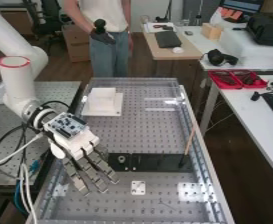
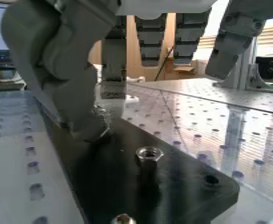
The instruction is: Grab the larger nut and place it in the white container
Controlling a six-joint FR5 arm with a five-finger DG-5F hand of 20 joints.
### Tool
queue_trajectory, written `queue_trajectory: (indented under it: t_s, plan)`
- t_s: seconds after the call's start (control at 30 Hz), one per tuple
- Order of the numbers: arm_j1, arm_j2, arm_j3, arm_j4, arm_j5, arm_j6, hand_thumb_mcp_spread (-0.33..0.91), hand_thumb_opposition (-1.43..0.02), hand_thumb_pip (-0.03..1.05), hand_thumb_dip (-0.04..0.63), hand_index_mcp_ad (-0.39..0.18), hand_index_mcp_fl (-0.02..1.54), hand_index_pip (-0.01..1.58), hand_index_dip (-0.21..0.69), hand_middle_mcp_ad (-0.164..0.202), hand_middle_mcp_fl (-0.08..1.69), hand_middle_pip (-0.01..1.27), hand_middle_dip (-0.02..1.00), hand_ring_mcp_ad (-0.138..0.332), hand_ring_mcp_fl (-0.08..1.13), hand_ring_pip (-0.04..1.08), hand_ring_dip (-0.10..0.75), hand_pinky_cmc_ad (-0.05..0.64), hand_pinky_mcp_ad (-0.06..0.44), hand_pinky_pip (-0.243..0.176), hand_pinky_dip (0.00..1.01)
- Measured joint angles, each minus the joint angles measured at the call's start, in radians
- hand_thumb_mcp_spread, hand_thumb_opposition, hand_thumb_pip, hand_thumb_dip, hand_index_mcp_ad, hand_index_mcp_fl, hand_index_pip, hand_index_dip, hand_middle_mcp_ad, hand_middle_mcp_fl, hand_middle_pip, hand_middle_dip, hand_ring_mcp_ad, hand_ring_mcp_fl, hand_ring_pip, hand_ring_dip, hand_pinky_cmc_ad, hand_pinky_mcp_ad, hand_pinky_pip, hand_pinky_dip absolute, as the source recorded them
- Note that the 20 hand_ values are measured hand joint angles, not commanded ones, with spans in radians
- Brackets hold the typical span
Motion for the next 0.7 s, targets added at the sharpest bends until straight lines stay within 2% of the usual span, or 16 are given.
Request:
queue_trajectory:
  t_s: [0.7]
  plan:
    - [0.005, 0.005, 0.0, -0.001, 0.016, 0.006, 0.34, -0.92, 0.79, 0.298, -0.07, 0.02, 1.56, 0.227, 0.089, 0.0, 0.13, 0.19, 0.157, 0.01, 0.13, 0.089, 0.346, 0.295, -0.079, 0.53]
